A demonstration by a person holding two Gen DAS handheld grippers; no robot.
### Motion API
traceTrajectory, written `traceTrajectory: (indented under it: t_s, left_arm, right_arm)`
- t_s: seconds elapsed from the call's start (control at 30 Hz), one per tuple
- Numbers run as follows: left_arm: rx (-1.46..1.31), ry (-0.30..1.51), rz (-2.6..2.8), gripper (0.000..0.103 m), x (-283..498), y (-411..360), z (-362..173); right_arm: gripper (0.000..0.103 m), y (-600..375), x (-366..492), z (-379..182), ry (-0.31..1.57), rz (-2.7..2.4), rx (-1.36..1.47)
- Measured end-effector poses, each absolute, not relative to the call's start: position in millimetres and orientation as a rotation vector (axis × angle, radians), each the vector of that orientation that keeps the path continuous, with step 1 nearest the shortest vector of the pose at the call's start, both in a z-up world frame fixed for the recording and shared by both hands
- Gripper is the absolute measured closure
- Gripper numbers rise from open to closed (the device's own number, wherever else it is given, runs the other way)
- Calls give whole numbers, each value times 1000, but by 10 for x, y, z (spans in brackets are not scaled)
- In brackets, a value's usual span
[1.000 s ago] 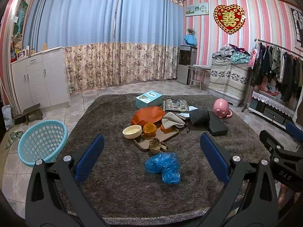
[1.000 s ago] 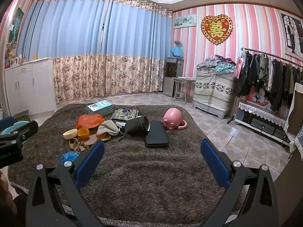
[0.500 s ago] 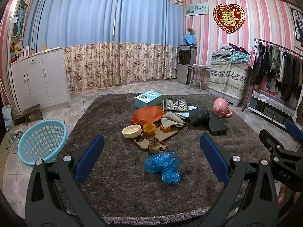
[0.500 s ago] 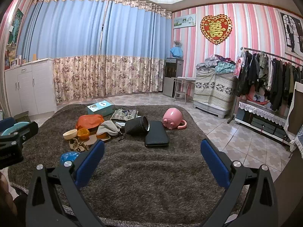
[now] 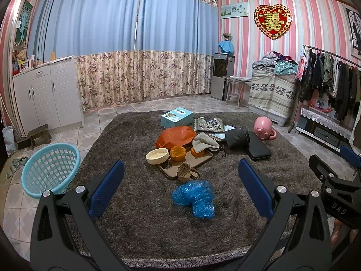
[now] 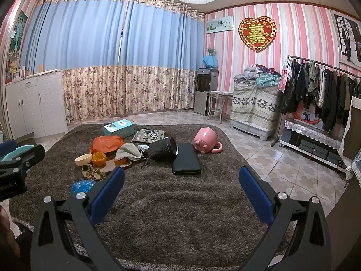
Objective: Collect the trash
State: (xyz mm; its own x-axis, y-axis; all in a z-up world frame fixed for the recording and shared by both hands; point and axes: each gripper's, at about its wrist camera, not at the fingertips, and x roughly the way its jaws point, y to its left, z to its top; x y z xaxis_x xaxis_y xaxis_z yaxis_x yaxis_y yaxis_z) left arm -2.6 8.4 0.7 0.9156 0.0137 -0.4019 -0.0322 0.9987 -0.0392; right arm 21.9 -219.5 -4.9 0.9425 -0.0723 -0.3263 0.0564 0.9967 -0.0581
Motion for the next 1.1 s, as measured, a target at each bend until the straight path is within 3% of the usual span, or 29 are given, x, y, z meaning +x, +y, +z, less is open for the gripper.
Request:
traceTrajectory:
  t_s: [1.1]
  left_arm:
    - [-19, 433, 45, 5, 13, 166, -83]
  right_arm:
    - [4, -2310, 246, -86, 315, -78, -41]
